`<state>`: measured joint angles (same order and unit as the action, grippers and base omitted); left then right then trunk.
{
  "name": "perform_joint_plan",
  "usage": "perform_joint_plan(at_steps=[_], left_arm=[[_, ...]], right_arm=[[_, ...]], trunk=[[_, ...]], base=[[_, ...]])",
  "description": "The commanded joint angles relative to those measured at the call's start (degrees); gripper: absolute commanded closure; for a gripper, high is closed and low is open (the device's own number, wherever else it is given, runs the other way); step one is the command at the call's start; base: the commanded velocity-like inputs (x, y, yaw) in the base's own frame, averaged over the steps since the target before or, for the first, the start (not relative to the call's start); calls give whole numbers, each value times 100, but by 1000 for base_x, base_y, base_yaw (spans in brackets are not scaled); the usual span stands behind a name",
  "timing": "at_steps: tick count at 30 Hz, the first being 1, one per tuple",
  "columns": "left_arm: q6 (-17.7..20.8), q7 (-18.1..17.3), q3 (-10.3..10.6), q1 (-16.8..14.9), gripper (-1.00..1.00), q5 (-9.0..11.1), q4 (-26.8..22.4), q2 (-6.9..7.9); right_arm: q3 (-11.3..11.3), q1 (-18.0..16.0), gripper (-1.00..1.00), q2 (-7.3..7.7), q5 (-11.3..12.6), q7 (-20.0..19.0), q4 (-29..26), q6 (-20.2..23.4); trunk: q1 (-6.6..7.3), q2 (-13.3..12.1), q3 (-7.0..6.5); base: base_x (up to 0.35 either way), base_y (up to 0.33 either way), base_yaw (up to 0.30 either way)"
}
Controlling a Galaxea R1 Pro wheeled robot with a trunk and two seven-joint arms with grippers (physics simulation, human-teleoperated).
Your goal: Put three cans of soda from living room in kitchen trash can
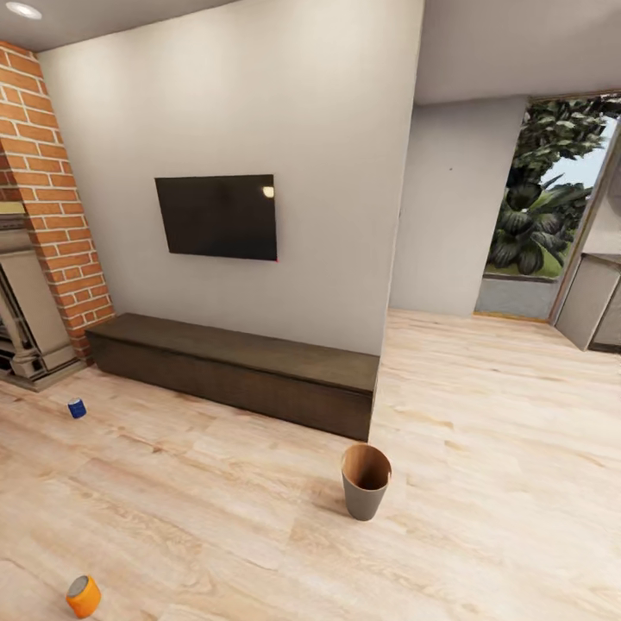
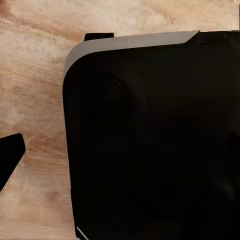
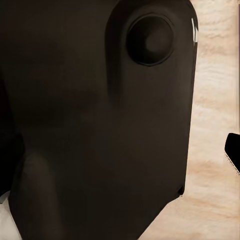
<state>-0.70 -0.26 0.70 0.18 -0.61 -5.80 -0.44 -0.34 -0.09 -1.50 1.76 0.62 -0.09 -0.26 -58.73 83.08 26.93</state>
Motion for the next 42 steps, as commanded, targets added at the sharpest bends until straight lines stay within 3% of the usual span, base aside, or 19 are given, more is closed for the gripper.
perform_joint_plan(at_steps=[1,42], left_arm=[[0,0,0,0,-100,0,0,0],[0,0,0,0,-100,0,0,0]], right_arm=[[0,0,-100,0,1,0,0,0],[2,0,-100,1,-1,0,1,0]], trunk=[[0,0,0],[0,0,0]], base=[[336,0,-13],[336,0,-1]])
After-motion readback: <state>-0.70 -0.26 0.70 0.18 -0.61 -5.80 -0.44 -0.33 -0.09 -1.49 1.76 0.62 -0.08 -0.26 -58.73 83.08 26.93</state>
